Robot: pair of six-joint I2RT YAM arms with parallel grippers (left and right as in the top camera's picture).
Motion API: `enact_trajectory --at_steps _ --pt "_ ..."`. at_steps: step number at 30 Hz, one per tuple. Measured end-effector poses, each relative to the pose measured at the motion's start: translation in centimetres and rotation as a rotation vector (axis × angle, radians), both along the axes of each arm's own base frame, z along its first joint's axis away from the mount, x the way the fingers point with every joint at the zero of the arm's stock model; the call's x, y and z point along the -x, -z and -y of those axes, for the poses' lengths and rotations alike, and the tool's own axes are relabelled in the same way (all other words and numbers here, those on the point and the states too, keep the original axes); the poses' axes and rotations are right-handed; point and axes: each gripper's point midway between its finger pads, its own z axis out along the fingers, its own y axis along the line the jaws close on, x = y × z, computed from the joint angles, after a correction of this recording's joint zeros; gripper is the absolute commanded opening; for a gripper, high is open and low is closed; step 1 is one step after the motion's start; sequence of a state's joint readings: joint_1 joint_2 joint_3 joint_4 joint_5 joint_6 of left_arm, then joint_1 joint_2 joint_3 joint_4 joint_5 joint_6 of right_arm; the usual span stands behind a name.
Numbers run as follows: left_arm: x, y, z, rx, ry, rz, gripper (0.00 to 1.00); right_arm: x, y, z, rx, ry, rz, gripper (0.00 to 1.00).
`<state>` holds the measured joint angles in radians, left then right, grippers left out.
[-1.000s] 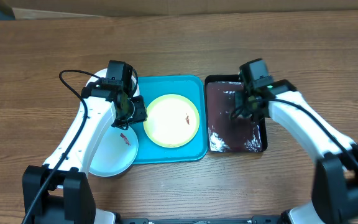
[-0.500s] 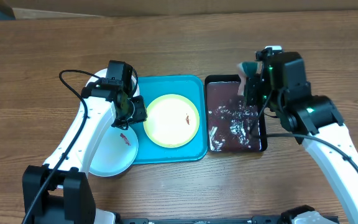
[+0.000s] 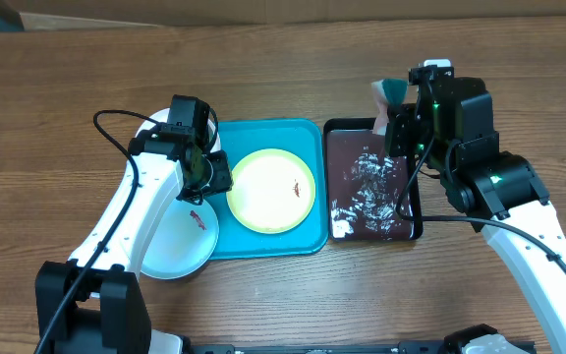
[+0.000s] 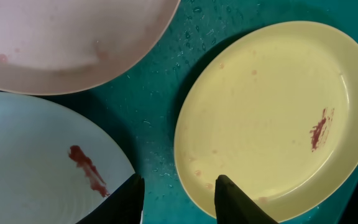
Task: Clean dirty plates on tray and stack at the side
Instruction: 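Grasp the green sponge with the right gripper and lift it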
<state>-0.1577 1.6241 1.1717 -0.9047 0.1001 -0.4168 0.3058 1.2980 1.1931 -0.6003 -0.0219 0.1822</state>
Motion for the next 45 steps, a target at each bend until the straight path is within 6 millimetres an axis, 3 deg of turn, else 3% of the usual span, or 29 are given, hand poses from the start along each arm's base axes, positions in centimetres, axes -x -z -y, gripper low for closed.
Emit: enact_trajectory --at_steps 13,18,19,20,45 --pt "-0.1 0.0 0.0 0.0 0.0 0.003 0.4 -1.4 -1.4 -0.5 -0.024 -0.001 0.076 0.04" --pt "-0.1 0.0 0.0 0.0 0.0 0.002 0.4 -1.1 -0.8 -0.3 -0.017 0.002 0.049 0.19" --pt "-0.1 0.0 0.0 0.0 0.0 0.003 0.41 -1.1 -0.7 -0.3 -0.014 0.002 0.049 0.15" --pt "-0.1 0.0 0.0 0.0 0.0 0.002 0.4 -1.2 -0.7 -0.3 -0.01 0.0 0.049 0.04" --pt "-0.1 0.0 0.0 0.0 0.0 0.003 0.41 -0.3 0.8 -0.1 0.017 -0.008 -0.015 0.04"
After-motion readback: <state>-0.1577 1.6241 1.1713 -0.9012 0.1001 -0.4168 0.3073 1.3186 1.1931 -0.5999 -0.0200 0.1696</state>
